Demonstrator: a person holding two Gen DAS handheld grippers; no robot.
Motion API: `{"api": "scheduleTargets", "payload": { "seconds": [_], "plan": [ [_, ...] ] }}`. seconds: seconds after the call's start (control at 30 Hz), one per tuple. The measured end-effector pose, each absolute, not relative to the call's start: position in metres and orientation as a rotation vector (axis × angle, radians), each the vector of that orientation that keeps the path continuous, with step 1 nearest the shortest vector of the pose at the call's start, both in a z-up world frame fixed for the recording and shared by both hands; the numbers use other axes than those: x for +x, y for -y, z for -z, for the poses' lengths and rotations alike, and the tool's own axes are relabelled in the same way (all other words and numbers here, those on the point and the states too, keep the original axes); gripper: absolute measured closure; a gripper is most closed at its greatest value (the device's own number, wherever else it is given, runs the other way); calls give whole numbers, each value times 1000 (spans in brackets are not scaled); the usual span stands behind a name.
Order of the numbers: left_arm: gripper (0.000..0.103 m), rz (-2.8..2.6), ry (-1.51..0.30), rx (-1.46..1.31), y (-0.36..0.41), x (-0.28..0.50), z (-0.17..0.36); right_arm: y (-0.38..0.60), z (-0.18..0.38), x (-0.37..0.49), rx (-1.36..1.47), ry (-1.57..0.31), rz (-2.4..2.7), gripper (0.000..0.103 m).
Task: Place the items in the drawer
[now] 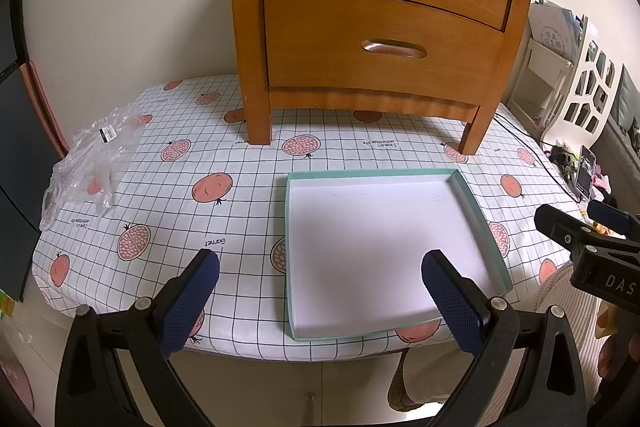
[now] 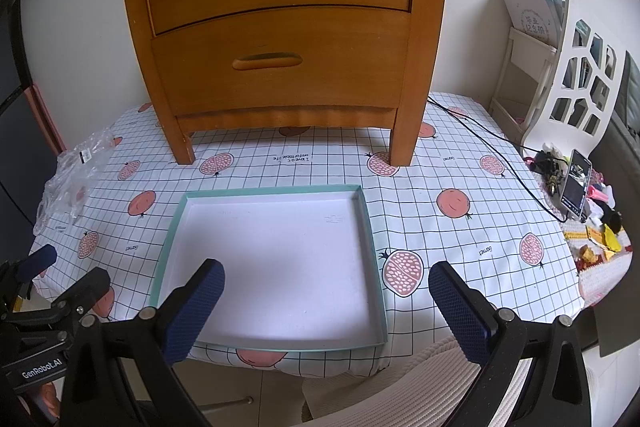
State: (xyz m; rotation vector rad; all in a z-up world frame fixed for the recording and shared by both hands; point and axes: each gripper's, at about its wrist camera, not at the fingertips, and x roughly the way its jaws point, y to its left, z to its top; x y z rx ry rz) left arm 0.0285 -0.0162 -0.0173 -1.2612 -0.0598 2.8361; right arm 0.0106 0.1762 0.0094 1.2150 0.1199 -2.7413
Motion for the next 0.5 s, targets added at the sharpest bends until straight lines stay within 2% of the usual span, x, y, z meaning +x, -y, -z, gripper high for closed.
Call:
{"api": "scheduleTargets", "payload": {
  "seconds": [0.5],
  "plan": [
    [2,-2826,66,-1259,21,31,18,-179,-9,10,1218,-115,2740,0]
  ]
}}
